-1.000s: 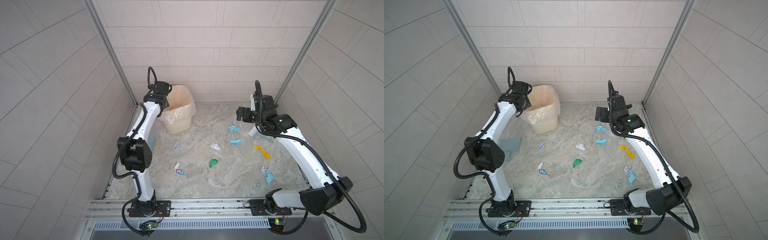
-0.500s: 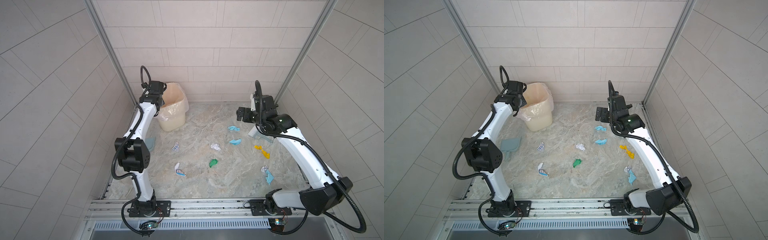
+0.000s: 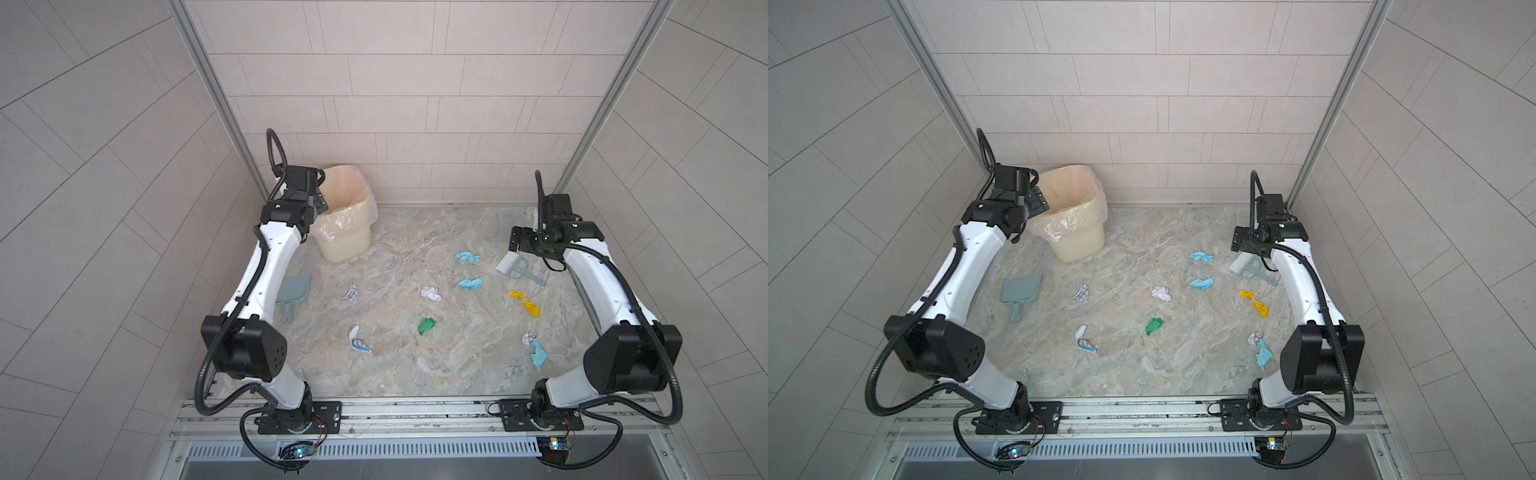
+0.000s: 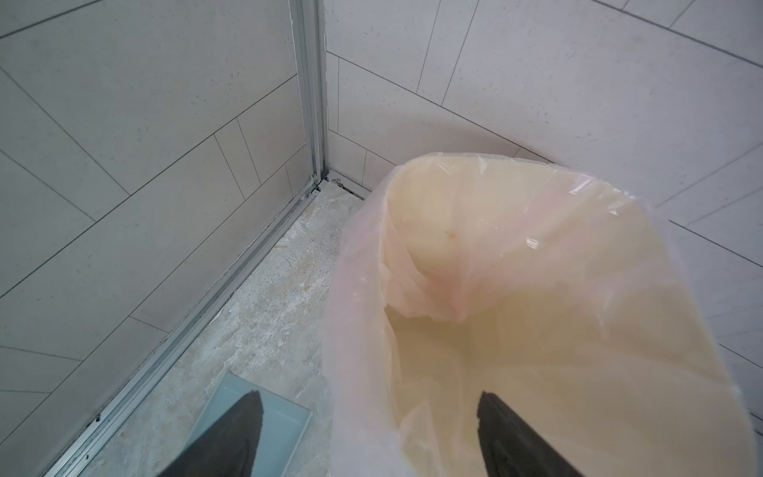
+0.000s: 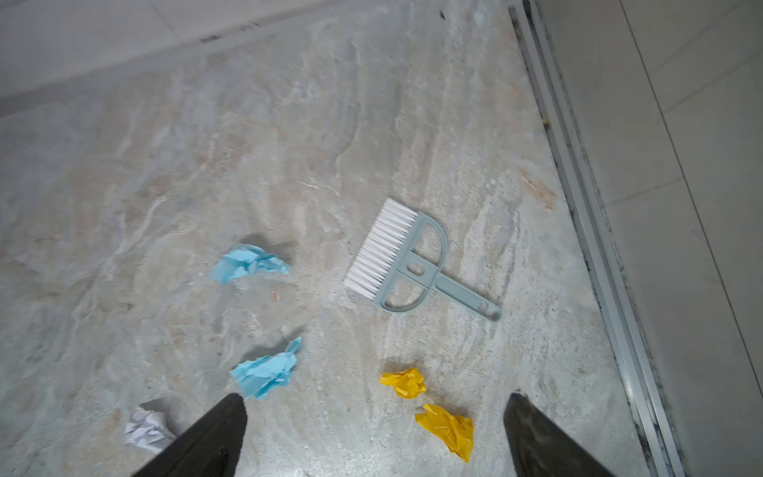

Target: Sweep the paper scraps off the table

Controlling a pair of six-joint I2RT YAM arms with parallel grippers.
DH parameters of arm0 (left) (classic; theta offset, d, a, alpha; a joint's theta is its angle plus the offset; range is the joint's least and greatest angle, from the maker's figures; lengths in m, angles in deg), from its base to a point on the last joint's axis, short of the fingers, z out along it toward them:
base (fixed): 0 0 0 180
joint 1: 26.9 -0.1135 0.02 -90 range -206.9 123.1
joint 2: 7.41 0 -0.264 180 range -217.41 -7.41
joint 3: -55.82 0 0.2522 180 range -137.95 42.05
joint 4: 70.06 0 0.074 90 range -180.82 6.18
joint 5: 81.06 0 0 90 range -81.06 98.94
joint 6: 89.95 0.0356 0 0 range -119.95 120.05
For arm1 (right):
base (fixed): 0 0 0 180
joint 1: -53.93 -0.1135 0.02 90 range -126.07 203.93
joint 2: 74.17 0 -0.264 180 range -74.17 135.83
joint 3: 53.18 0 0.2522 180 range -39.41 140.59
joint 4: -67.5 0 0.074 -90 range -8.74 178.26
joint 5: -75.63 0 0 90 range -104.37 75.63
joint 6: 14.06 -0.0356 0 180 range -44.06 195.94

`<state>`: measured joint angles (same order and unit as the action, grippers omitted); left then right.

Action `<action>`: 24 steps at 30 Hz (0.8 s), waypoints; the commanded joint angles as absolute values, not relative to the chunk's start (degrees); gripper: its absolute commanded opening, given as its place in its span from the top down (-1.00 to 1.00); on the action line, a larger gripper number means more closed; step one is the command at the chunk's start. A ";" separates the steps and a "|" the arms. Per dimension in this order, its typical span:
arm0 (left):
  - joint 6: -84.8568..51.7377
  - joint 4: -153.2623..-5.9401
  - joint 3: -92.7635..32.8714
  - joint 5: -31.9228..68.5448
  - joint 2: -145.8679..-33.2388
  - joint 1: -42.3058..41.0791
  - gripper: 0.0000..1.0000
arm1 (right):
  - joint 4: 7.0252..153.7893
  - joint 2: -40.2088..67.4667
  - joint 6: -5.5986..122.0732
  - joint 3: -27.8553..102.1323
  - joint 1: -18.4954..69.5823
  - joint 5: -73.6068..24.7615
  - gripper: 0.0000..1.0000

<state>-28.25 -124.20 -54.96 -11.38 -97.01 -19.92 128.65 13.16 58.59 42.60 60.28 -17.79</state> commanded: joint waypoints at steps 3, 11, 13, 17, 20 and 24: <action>-25.26 -125.38 -46.14 -10.63 -87.85 -15.11 -0.80 | 128.72 20.63 56.11 43.70 67.02 -23.07 -0.91; -25.38 -127.11 -32.93 -10.14 -78.47 -6.69 -0.81 | 129.89 33.40 60.10 50.58 72.83 -20.18 -0.76; -26.58 -126.99 -30.40 -9.79 -77.23 -5.84 -0.81 | 128.82 35.05 60.20 51.02 73.62 -21.39 -0.77; -28.73 -125.30 -26.93 -6.79 -76.06 -5.04 -0.82 | 125.09 37.65 60.20 50.80 75.04 -28.08 -0.78; -29.13 -123.87 -25.05 -5.68 -75.80 -3.90 -0.82 | 123.14 39.76 59.99 50.33 76.55 -33.41 -0.72; -29.82 -122.38 -23.13 -4.83 -76.04 -2.83 -0.82 | 120.39 41.12 59.49 48.34 78.05 -37.02 -0.35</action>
<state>-27.81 -124.11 -24.31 -5.50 -77.04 -3.55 122.10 40.24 59.84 49.45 77.11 -32.70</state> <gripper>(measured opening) 0.911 0.698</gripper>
